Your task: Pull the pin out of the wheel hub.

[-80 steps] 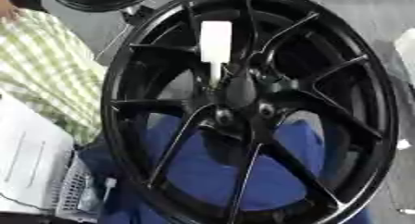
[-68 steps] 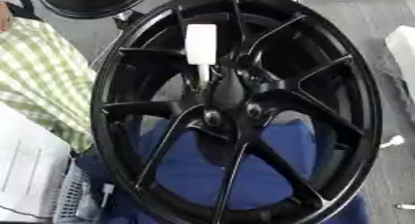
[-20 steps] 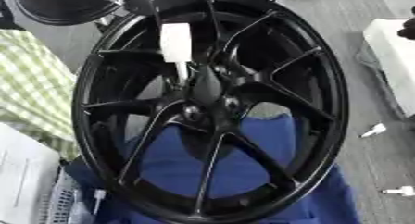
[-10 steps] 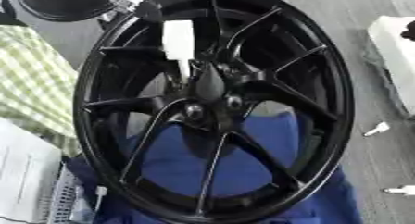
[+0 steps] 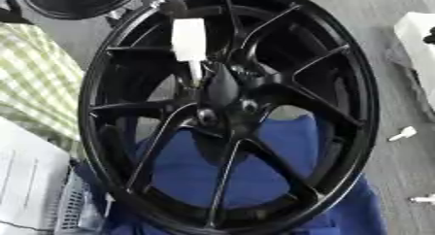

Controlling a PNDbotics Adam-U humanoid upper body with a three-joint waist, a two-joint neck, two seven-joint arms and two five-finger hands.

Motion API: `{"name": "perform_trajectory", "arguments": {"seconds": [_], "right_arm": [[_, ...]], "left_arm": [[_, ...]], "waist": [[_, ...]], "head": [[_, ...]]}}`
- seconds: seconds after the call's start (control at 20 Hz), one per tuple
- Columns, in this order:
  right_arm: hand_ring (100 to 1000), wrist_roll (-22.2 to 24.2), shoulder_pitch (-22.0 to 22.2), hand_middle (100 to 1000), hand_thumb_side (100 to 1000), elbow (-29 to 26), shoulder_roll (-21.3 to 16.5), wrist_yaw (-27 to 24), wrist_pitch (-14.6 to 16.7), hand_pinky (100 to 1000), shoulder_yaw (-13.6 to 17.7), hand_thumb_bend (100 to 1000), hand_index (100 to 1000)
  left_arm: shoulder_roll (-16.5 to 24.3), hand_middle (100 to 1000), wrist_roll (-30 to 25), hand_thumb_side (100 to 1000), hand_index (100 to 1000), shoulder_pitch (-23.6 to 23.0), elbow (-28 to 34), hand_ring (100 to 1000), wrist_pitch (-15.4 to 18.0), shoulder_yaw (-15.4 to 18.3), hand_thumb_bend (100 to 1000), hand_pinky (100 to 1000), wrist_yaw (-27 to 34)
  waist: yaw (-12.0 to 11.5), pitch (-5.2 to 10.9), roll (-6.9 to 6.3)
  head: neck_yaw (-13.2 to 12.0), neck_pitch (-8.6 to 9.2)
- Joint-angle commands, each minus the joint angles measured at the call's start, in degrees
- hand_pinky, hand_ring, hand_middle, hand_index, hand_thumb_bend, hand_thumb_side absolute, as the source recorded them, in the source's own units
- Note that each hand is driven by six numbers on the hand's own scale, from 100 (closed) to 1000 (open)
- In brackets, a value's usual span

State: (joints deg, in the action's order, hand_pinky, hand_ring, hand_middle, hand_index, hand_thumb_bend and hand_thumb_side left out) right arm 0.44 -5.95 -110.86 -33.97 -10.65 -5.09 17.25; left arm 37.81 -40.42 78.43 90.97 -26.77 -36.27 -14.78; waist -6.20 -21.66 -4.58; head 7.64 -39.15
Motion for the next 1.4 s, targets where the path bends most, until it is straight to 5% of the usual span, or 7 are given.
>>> {"name": "perform_trajectory", "arguments": {"seconds": [0.05,0.6,1.4], "right_arm": [[677,-0.2,0.1,608,624,-1.4,-0.5,0.5,-0.2,827,0.4,100,741],[676,-0.3,0.1,608,641,-1.5,1.0,1.3,-1.0,828,0.8,100,741],[676,-0.1,-0.2,607,652,-1.2,1.9,1.2,-1.4,828,0.8,100,740]], "left_arm": [[2.7,780,0.5,544,865,0.4,3.6,816,-2.5,-0.4,701,814,0.9],[2.6,774,-2.0,461,862,-0.7,4.0,812,-1.6,-1.8,718,823,-1.7],[-1.5,745,-6.5,439,838,-1.5,-4.0,796,0.3,-3.0,667,818,-8.3]], "waist": [[-0.2,0.89,0.22],[0.5,-0.29,-0.10],[1.5,-0.57,-0.28]], "head": [[-0.3,1.18],[-1.0,3.59],[-2.5,3.69]]}}
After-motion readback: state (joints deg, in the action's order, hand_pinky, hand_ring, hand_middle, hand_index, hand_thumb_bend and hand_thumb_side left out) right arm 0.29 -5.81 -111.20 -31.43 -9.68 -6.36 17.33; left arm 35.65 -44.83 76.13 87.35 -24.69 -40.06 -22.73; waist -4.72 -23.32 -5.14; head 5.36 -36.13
